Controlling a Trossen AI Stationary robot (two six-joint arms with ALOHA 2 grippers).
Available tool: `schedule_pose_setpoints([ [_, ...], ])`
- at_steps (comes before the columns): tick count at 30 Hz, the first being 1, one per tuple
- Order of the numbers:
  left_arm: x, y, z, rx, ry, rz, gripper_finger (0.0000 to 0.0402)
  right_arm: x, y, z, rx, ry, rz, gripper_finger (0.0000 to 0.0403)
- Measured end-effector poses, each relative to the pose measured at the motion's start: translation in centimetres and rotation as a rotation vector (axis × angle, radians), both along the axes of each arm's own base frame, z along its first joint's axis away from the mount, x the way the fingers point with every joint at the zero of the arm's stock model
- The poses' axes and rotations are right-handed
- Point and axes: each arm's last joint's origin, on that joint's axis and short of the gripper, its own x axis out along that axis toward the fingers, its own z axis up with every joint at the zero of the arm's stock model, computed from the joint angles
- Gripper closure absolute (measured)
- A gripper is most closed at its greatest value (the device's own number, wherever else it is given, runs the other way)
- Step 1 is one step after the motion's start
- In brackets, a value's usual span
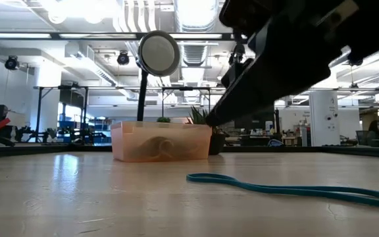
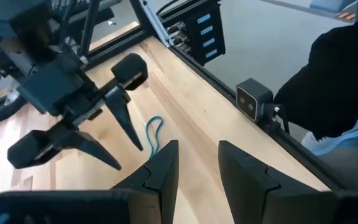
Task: Pick and place rubber bands into bin
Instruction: Put the blue rubberband into the orange bin
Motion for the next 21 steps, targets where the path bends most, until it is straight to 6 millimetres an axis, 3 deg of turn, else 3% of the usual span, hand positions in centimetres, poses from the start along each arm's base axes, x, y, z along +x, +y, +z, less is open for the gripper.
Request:
schedule_pose_setpoints([
  [9,0.0,0.1,-0.2,-0.006,0.019,0.009,0.0304,1.1,0.2,-1.6,-0.020,0.035,-0.010,0.0198],
  [21,-0.1,0.7,-1.2,0.002,0.024,0.027,0.0304,2.0,0.5,-4.2,-0.046,0.121,-0.031,0.0168],
])
